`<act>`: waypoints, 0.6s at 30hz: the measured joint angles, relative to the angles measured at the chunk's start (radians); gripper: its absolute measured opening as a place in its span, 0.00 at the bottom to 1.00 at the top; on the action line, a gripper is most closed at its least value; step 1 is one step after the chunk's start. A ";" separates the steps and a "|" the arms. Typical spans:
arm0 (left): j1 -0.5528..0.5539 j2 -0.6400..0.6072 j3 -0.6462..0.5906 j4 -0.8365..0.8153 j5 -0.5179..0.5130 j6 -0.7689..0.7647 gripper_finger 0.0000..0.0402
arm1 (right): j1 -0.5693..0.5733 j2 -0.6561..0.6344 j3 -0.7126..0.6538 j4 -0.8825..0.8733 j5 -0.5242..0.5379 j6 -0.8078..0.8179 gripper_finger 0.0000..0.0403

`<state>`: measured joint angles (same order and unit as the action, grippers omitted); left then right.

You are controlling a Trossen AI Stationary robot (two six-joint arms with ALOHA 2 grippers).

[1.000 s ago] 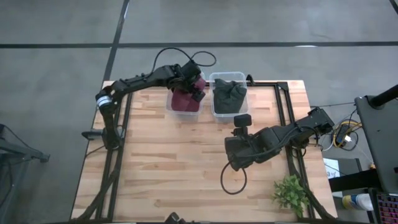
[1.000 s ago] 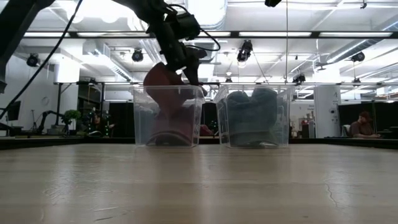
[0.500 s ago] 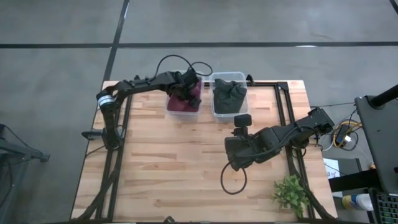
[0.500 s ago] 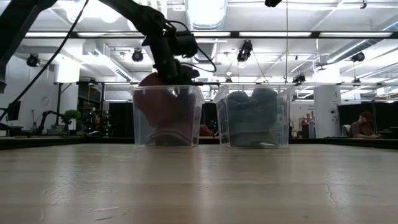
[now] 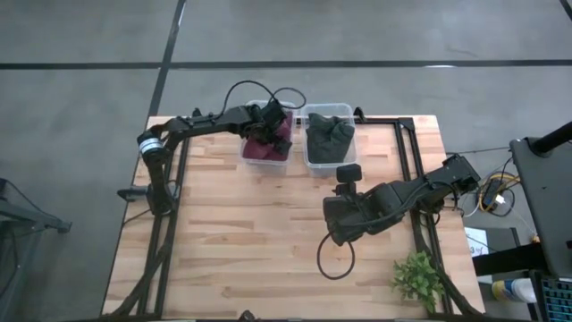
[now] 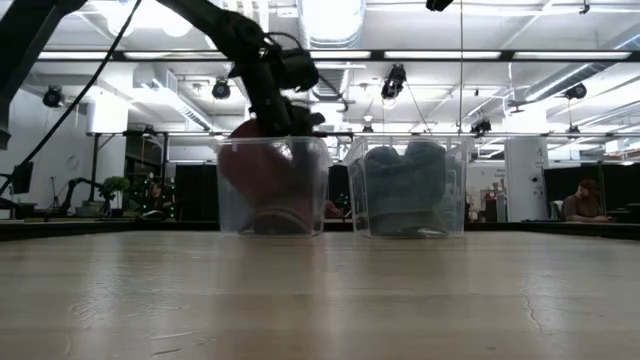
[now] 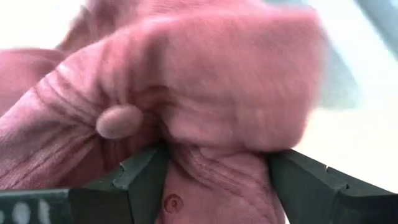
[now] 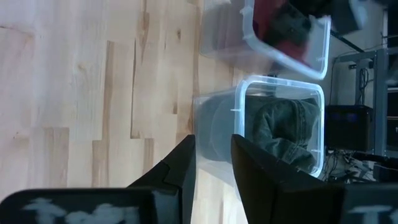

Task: Pick & Place hat
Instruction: Put the red cap into the left transparent bin

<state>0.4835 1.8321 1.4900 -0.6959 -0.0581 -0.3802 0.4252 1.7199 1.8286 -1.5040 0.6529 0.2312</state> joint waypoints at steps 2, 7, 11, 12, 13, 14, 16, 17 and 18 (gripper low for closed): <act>-0.002 -0.015 0.041 0.004 -0.006 0.008 0.66 | 0.000 0.000 0.000 0.000 -0.001 0.002 0.25; -0.002 -0.054 0.106 0.007 -0.021 0.025 0.66 | 0.000 0.000 0.000 0.000 -0.002 0.005 0.25; -0.002 -0.068 0.109 0.010 -0.027 0.027 0.66 | 0.000 0.000 0.000 0.000 -0.003 0.005 0.23; -0.002 -0.073 0.109 0.013 -0.027 0.027 0.66 | 0.000 0.000 0.000 0.000 -0.003 0.005 0.23; -0.002 -0.077 0.113 0.012 -0.028 0.028 0.66 | 0.000 0.000 0.000 0.000 -0.004 0.005 0.23; -0.002 -0.079 0.119 0.011 -0.028 0.028 0.66 | 0.000 0.000 0.000 0.000 -0.004 0.005 0.22; -0.001 -0.084 0.143 0.007 -0.029 0.029 0.66 | 0.000 0.000 0.000 0.000 -0.005 0.002 0.22; -0.001 -0.088 0.160 -0.002 -0.030 0.029 0.66 | 0.000 0.000 0.000 0.001 -0.006 0.002 0.22; -0.001 -0.094 0.180 -0.007 -0.030 0.033 0.66 | 0.000 0.000 0.000 0.001 -0.006 0.002 0.22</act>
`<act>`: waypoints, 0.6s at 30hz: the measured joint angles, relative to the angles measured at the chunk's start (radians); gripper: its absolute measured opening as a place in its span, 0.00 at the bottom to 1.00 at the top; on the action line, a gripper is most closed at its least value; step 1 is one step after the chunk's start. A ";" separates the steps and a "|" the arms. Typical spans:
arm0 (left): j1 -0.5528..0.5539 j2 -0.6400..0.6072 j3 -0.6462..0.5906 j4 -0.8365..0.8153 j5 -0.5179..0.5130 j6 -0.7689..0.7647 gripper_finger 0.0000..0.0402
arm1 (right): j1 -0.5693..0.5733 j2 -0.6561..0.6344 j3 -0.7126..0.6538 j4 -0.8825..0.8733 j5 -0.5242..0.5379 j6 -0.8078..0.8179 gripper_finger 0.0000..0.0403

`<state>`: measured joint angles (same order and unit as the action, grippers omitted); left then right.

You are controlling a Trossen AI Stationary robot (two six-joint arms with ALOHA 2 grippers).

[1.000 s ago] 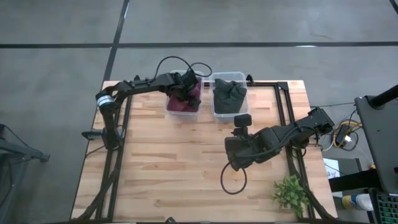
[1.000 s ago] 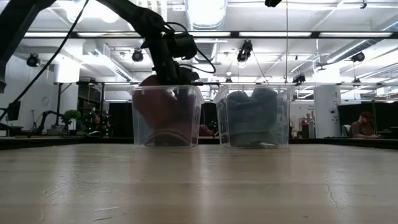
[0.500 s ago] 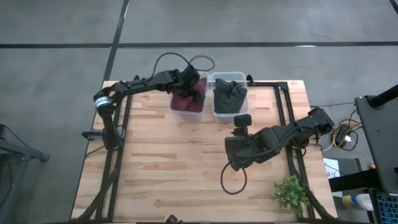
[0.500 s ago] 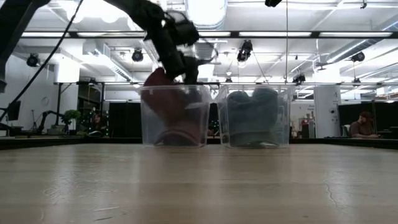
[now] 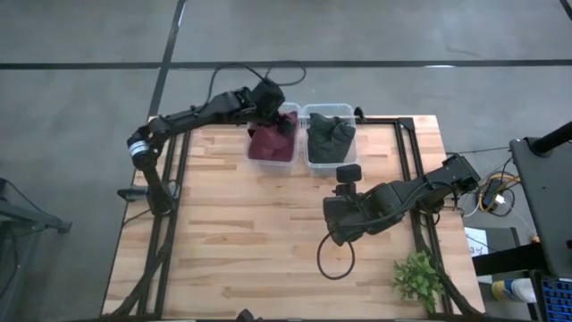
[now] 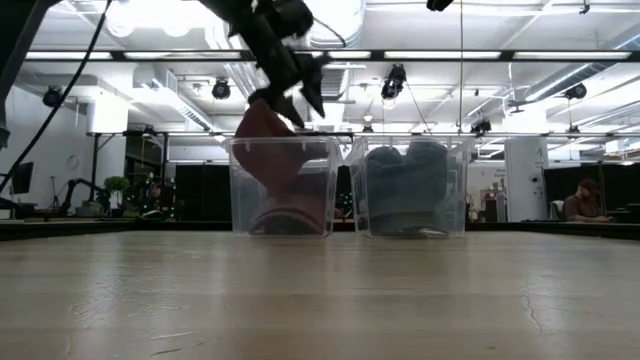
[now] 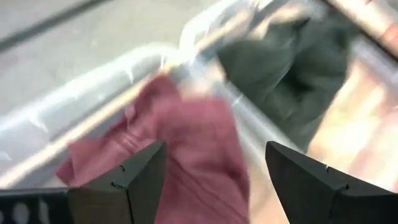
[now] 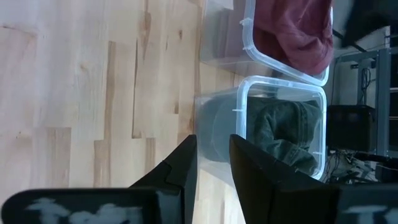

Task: Pick & Place hat
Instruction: Put the red cap into the left transparent bin

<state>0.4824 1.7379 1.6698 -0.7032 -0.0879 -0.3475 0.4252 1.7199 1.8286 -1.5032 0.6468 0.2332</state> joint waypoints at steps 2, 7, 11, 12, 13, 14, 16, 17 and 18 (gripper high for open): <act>0.000 -0.019 0.047 -0.024 0.000 0.014 0.66 | 0.000 0.000 0.000 0.000 0.000 0.000 0.22; -0.024 -0.060 0.148 -0.277 -0.014 0.034 0.66 | 0.000 0.000 0.000 0.001 0.000 0.000 0.24; -0.080 -0.087 0.139 -0.415 -0.062 0.012 0.66 | 0.000 0.000 0.000 0.003 0.000 0.003 0.25; -0.094 -0.090 0.129 -0.430 -0.085 0.009 0.66 | 0.000 0.000 0.000 0.003 0.000 0.003 0.25; -0.108 -0.091 0.115 -0.431 -0.121 0.008 0.66 | 0.000 0.000 0.000 0.004 0.000 0.003 0.25; -0.120 -0.091 0.101 -0.429 -0.163 0.009 0.66 | 0.000 0.000 0.000 0.007 0.000 0.002 0.25; -0.134 -0.090 0.065 -0.411 -0.227 0.008 0.66 | 0.000 0.000 0.000 0.016 0.000 0.000 0.25; -0.135 -0.090 0.044 -0.385 -0.242 0.010 0.66 | 0.000 0.000 0.000 0.021 0.001 0.000 0.25; -0.135 -0.090 0.020 -0.361 -0.245 0.014 0.66 | 0.000 0.000 0.000 0.022 0.000 0.000 0.25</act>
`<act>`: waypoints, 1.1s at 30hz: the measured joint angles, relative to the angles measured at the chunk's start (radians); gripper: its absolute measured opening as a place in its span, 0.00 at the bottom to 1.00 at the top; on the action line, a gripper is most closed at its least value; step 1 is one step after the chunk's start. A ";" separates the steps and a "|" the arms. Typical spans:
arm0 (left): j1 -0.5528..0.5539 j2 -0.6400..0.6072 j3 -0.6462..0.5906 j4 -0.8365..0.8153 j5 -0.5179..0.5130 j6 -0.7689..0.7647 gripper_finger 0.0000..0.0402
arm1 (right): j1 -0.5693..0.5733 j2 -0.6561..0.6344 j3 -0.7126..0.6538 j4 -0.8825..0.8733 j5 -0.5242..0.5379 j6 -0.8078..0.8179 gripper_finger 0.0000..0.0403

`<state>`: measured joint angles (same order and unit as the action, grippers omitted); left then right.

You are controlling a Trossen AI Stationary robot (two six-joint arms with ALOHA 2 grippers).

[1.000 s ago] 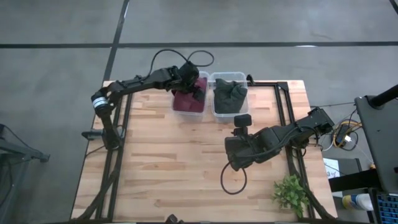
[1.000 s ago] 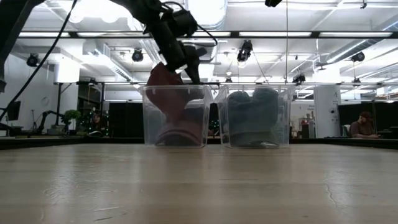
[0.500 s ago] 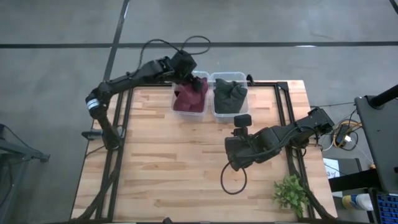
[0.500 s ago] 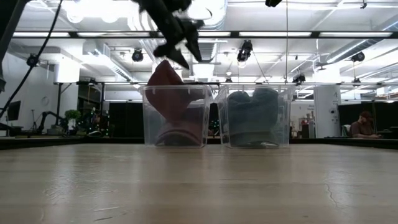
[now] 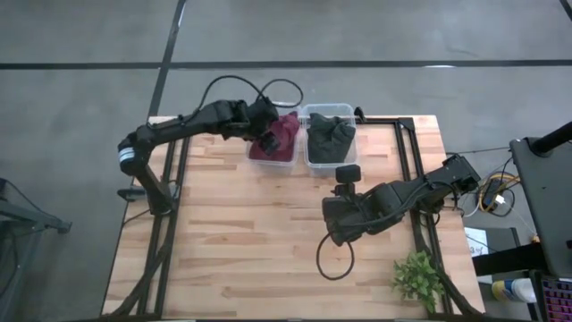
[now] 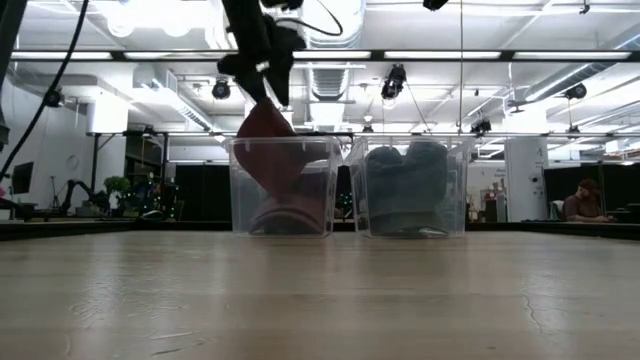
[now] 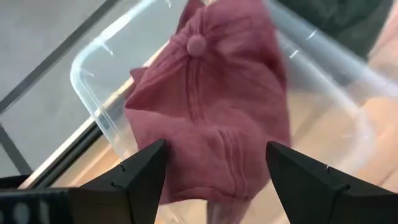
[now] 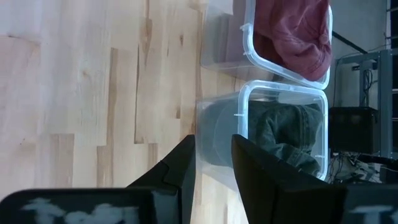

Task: Pick & Place hat
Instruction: Put the red cap into the left transparent bin

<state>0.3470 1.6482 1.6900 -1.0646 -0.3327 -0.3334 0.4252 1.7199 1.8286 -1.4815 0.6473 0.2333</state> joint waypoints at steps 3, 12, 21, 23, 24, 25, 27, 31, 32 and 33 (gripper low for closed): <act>0.011 0.000 -0.075 0.025 -0.012 0.008 0.66 | 0.000 0.000 0.000 0.000 0.000 0.002 0.25; 0.056 0.000 -0.274 0.275 -0.024 0.037 0.66 | 0.000 0.000 0.000 0.003 0.000 0.000 0.25; 0.073 0.000 -0.303 0.344 0.038 0.050 0.66 | 0.000 0.000 0.000 0.004 0.001 0.000 0.25; 0.075 0.000 -0.303 0.346 0.047 0.061 0.66 | 0.000 0.000 0.000 0.005 0.001 0.000 0.25; 0.075 0.000 -0.303 0.347 0.055 0.066 0.66 | 0.000 0.000 0.000 0.005 0.001 0.001 0.25; 0.075 0.000 -0.301 0.344 0.064 0.066 0.66 | 0.000 0.000 0.000 0.005 0.001 0.003 0.25; 0.075 0.000 -0.288 0.328 0.080 0.066 0.66 | 0.000 0.000 0.000 0.007 0.001 0.003 0.25; 0.075 0.001 -0.255 0.293 0.087 0.066 0.66 | 0.000 0.000 0.000 0.007 0.001 0.003 0.25; 0.075 0.001 -0.247 0.284 0.087 0.066 0.66 | 0.000 0.000 0.000 0.007 0.001 0.003 0.25; 0.075 0.001 -0.239 0.275 0.087 0.067 0.66 | 0.000 0.000 0.000 0.007 0.001 0.003 0.25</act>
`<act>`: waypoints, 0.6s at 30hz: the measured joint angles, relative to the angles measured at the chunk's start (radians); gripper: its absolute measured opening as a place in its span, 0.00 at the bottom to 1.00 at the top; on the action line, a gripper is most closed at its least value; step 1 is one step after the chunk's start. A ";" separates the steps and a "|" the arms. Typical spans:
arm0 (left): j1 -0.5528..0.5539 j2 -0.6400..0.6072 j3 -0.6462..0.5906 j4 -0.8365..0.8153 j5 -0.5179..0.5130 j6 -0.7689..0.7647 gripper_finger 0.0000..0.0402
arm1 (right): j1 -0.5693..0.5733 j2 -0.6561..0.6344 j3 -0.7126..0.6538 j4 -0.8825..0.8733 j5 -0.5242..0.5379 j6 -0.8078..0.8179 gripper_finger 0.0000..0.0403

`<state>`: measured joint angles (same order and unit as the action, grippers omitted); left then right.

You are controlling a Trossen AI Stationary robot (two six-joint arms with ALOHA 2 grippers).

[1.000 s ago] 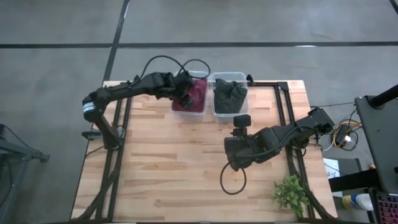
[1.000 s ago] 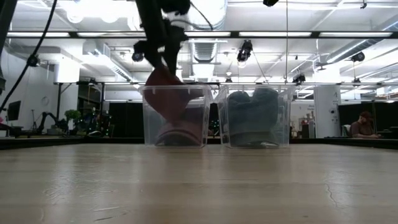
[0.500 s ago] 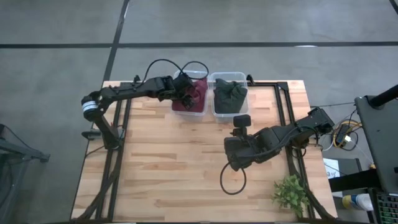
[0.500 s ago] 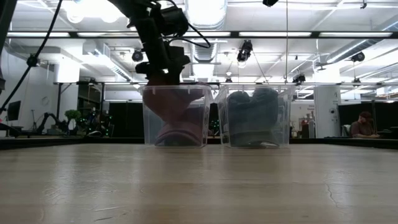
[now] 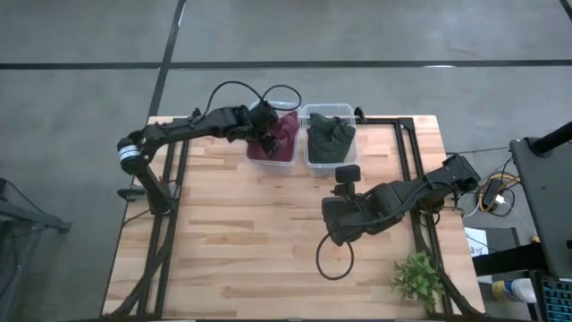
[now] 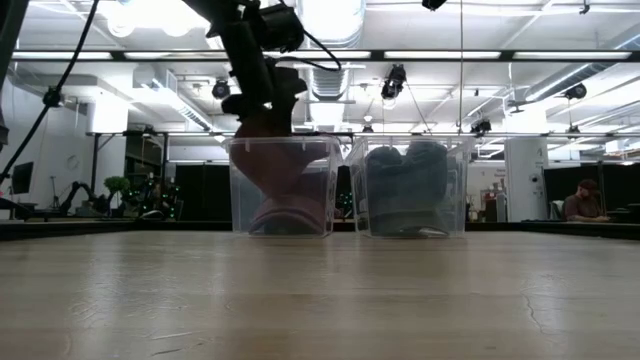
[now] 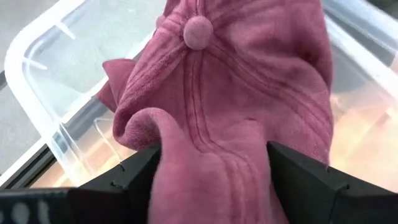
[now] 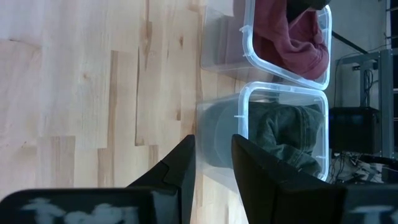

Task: Pick & Place hat
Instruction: Put the red cap into the left transparent bin

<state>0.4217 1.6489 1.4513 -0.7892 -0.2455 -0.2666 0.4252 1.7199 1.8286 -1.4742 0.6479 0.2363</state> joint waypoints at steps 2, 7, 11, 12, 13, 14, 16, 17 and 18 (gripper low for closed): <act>0.000 0.000 0.011 -0.002 -0.002 0.000 0.66 | 0.000 0.000 0.000 0.000 0.000 0.000 0.25; 0.000 0.000 0.015 -0.001 -0.007 -0.033 0.66 | 0.000 0.000 0.000 0.000 0.000 0.000 0.25; 0.000 0.000 0.015 -0.002 -0.007 -0.050 0.66 | 0.000 0.000 0.000 0.000 0.000 0.000 0.25; 0.000 0.000 0.015 -0.006 -0.007 -0.057 0.66 | 0.000 0.000 0.000 0.000 0.000 0.000 0.25; 0.000 0.000 0.015 -0.013 -0.006 -0.068 0.66 | 0.000 0.000 0.000 0.000 0.000 0.000 0.25; 0.000 0.000 0.014 -0.018 -0.002 -0.074 0.66 | 0.000 0.000 0.000 0.000 0.000 0.000 0.25; 0.000 0.000 0.004 -0.017 0.006 -0.076 0.64 | 0.000 0.000 0.000 0.000 0.000 0.000 0.25; 0.001 0.000 -0.001 -0.019 0.014 -0.077 0.62 | 0.000 0.000 0.000 0.000 0.000 0.000 0.25; 0.001 0.000 -0.006 -0.018 0.019 -0.079 0.59 | 0.000 0.000 0.000 0.000 0.000 0.000 0.25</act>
<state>0.4225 1.6485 1.4455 -0.8071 -0.2266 -0.3453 0.4252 1.7199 1.8286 -1.4742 0.6483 0.2363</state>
